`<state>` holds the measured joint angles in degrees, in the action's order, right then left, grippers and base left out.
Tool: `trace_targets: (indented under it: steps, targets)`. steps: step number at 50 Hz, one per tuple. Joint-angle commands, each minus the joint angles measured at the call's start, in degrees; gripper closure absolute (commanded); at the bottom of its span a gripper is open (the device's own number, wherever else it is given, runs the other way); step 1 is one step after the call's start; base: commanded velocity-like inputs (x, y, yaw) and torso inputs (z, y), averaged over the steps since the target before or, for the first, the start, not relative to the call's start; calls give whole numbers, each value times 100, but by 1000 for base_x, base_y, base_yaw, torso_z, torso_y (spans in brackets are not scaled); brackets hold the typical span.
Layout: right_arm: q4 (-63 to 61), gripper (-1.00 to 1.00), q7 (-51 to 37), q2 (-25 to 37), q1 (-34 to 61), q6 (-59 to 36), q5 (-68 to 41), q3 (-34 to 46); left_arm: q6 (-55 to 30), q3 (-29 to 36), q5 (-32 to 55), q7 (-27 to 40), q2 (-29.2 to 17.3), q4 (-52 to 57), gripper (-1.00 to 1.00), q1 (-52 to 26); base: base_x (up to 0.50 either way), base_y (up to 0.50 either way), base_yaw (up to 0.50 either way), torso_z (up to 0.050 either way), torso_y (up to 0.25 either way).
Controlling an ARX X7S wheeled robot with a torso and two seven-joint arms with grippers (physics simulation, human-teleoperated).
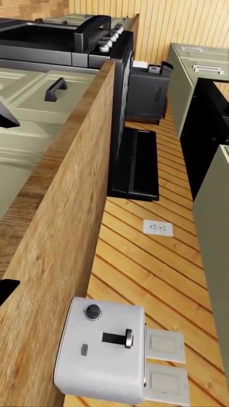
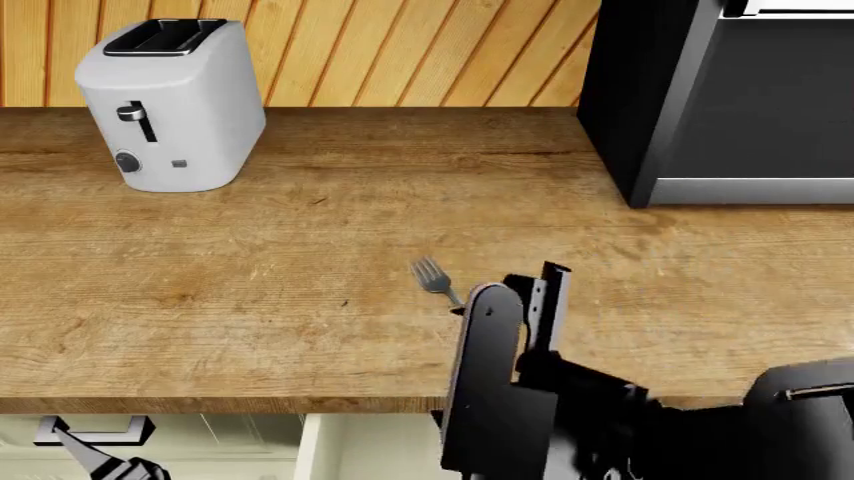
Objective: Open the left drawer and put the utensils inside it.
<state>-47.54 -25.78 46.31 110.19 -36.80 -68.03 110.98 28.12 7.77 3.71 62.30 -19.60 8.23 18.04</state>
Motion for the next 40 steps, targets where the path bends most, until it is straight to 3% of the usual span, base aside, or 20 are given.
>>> trace_targets:
  steps: [1,17,40]
  targets:
    - [485,-100,367,466,102,580,-391,-396,7,-4,-37,16,3,32,-100,17,0,0,0,0,0]
    - [1509,-100,524,560,-248,1125,-1244,-667,10,-16,-19,34,14,35,-100,21,0,0,0,0,0]
    - [2288,-100,148,336,-837,1631,-1522,-834,48,-19,-2,30,14,3,-100,19,0,0,0,0,0]
